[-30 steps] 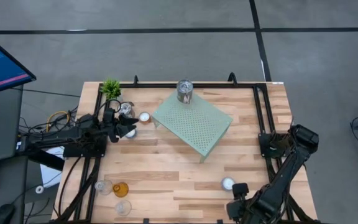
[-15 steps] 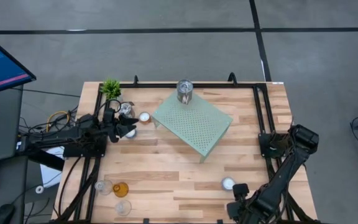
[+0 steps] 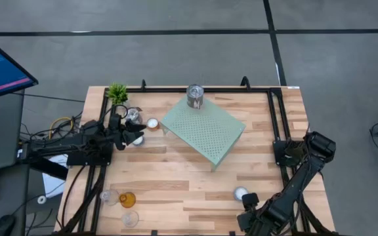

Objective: Stock candles on shelf
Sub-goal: Put the bottom silver scented candle on the shelf

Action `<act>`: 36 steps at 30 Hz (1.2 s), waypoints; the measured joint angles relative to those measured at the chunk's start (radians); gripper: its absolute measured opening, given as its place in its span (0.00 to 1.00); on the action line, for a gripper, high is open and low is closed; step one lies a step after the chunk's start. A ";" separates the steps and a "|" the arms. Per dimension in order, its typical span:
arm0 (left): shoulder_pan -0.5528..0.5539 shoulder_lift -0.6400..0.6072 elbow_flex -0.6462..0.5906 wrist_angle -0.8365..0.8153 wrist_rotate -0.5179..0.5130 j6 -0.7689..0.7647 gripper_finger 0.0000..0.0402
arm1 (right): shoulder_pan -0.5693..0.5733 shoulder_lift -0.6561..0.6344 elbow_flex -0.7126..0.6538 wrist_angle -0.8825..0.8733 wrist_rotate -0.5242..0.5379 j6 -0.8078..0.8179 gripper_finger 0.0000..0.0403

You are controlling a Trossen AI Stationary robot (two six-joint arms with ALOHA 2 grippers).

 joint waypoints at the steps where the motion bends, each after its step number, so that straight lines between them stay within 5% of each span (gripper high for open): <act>1: 0.000 0.000 0.000 0.000 0.000 0.000 0.73 | 0.001 0.002 -0.001 -0.001 0.001 0.000 0.99; 36: 0.000 0.004 0.000 0.003 0.000 0.000 0.73 | -0.010 0.018 -0.019 -0.020 -0.072 -0.040 0.99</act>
